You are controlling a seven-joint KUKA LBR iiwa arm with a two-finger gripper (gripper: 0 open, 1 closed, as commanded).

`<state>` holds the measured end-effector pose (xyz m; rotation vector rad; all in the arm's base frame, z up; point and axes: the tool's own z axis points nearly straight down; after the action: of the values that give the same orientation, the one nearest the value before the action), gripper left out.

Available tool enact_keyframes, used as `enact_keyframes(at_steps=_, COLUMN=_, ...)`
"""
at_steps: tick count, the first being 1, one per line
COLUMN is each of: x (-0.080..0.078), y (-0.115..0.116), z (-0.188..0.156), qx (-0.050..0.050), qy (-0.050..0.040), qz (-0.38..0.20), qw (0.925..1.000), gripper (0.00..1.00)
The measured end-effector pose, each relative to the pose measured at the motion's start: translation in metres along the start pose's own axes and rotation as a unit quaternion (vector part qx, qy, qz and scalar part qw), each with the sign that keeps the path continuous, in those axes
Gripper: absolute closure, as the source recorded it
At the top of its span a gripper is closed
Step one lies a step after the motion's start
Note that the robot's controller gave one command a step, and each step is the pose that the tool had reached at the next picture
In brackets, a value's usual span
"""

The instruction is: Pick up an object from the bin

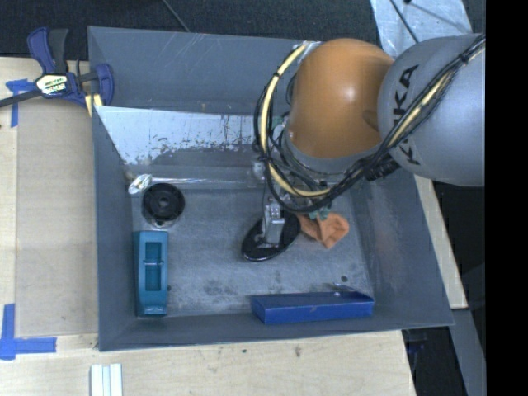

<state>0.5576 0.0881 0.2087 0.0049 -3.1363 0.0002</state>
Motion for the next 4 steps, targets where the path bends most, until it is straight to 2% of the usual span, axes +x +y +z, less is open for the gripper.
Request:
enact_keyframes(at_steps=1, x=-0.001, y=0.0, z=-0.005, qx=-0.001, qy=-0.0042, qz=0.001, qw=1.0, gripper=0.0)
enact_keyframes(at_steps=2, x=0.009, y=-0.008, z=0.027, qx=-0.001, qy=-0.0074, qz=0.032, qw=0.9995, gripper=0.0)
enact_keyframes(at_steps=3, x=0.005, y=-0.027, z=0.058, qx=0.0, qy=-0.0021, qz=0.009, qw=1.0, gripper=0.0)
enact_keyframes(at_steps=4, x=0.004, y=-0.05, z=0.095, qx=0.0, qy=-0.0057, qz=-0.057, qw=0.9984, gripper=0.0)
